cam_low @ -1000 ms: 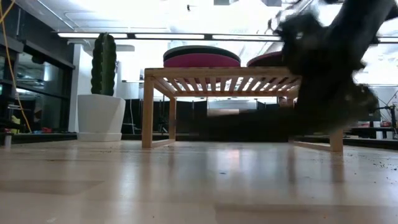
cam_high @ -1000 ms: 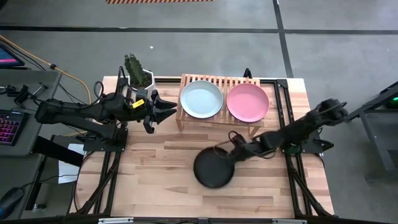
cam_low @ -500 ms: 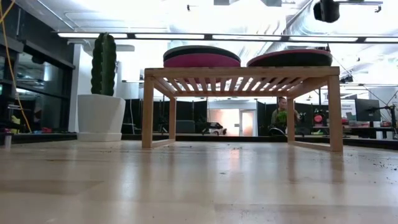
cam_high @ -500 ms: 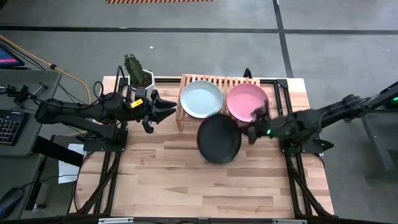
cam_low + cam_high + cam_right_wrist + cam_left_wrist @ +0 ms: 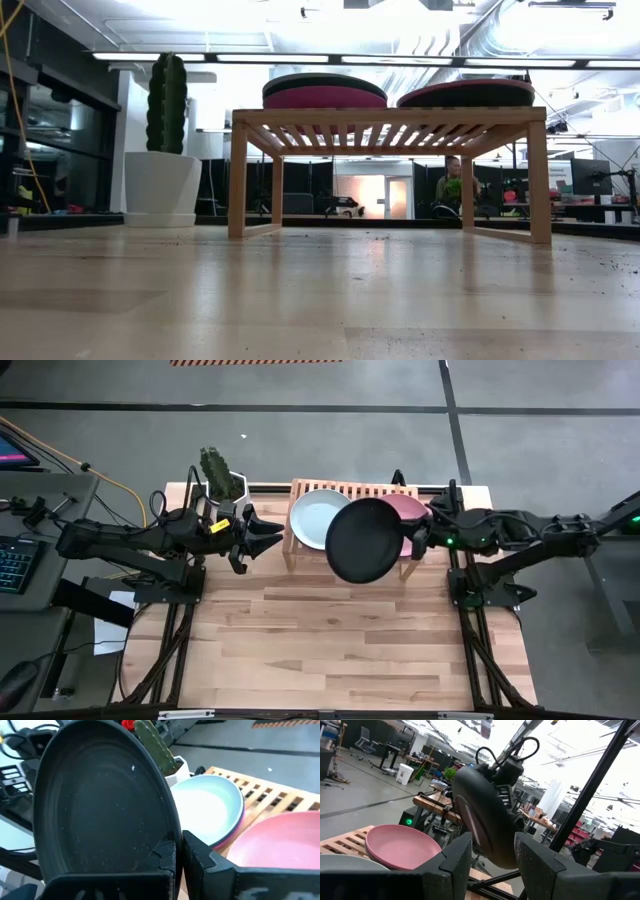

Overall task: Place and stack plates onto a shelf
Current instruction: Stack the black plate on top of the light pink plate on the shelf

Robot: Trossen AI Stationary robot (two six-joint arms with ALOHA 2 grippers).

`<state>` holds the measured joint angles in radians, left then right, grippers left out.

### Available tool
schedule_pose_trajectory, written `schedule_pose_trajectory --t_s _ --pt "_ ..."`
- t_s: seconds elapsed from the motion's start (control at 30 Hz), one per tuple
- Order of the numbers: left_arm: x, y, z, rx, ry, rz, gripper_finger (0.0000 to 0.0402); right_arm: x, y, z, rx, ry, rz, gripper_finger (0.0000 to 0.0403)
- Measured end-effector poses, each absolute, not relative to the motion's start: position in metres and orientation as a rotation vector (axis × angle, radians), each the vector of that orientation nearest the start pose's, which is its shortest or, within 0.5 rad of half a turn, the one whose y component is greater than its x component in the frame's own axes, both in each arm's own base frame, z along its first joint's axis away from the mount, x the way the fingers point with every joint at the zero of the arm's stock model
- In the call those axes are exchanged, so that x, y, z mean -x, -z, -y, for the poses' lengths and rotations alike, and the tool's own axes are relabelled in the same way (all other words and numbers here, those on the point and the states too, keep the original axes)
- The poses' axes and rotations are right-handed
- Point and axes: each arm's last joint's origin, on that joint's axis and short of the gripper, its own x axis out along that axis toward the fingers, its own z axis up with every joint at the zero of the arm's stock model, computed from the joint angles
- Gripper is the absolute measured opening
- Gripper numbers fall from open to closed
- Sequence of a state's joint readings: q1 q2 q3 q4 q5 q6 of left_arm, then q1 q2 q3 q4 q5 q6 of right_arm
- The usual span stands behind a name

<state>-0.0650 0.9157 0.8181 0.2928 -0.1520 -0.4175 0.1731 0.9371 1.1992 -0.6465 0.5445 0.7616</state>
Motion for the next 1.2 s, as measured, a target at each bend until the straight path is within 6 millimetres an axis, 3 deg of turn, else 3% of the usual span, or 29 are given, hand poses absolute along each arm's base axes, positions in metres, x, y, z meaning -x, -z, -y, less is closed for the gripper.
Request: schedule_pose_trajectory --t_s 0.33,0.6,0.73,0.93,1.2 --pt "-0.203 -0.367 0.009 0.513 -0.038 0.21 0.0138 -0.182 -0.394 -0.016 -0.691 0.492 -0.255 0.0" --pt "-0.203 -0.367 0.009 0.465 -0.043 0.204 0.0138 -0.187 -0.394 -0.016 -0.743 0.517 -0.257 0.0" --pt "-0.204 -0.365 0.009 0.45 -0.048 0.189 0.0138 -0.174 -0.414 -0.009 -0.724 0.574 -0.254 0.0" --pt "-0.204 -0.362 0.009 0.447 -0.055 0.155 0.0138 -0.14 -0.433 0.004 -0.681 0.802 -0.302 0.0" --pt "-0.205 -0.357 0.009 0.442 -0.067 0.104 0.0138 -0.109 -0.408 0.01 -0.695 1.083 -0.52 0.0"
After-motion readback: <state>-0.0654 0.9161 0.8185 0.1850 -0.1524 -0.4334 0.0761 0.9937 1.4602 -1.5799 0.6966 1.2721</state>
